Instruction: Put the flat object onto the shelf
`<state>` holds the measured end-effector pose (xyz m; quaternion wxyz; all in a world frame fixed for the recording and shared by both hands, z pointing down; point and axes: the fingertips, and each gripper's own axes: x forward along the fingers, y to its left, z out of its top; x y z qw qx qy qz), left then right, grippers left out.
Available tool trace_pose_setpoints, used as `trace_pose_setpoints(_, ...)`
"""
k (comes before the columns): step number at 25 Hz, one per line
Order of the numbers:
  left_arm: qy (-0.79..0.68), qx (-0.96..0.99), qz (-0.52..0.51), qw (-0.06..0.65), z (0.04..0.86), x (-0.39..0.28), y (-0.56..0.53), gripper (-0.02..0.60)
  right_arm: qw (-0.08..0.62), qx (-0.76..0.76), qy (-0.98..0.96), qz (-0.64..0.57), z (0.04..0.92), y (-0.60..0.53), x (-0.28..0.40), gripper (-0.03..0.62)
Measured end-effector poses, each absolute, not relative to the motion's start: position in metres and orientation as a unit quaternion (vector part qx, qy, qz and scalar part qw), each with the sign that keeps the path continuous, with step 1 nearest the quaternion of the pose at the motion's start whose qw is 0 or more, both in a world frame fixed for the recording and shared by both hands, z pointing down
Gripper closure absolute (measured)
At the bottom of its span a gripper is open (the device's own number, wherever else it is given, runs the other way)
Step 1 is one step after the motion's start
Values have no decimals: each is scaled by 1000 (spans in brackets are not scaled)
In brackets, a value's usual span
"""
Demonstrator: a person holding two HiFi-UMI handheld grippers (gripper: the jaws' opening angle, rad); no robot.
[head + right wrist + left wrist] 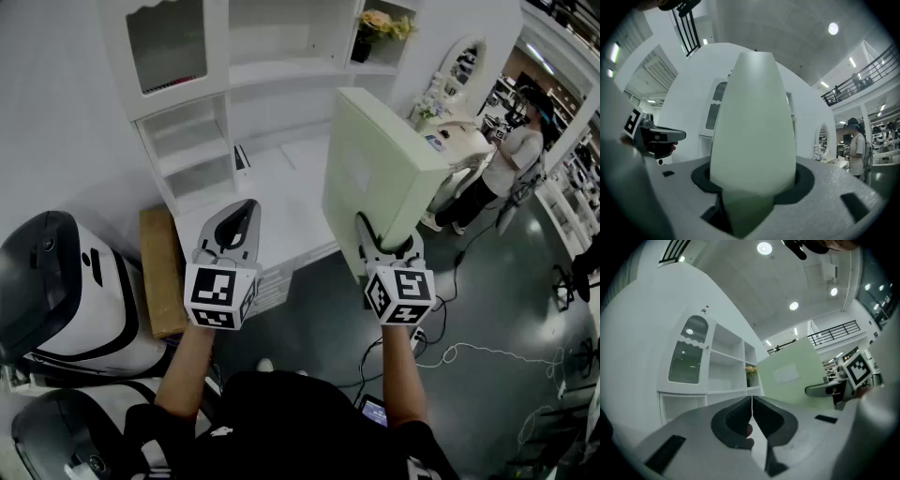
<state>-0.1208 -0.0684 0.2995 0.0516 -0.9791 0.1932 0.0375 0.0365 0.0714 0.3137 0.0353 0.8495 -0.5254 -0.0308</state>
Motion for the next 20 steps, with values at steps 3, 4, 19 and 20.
trace_pose_setpoints(3, 191, -980, 33, 51, 303, -117, -66, 572, 32, 849, -527, -33, 314, 73, 38, 326)
trace_pose_setpoints(4, 190, -980, 32, 51, 304, -115, -64, 572, 30, 848, -528, -34, 315, 74, 39, 326)
trace_pose_setpoints(19, 173, -983, 22, 47, 318, -85, -19, 572, 21, 847, -531, -21, 331, 117, 55, 324)
trace_pose_setpoints(20, 174, -983, 21, 46, 320, -84, -16, 572, 21, 846, -532, -19, 334, 120, 56, 324)
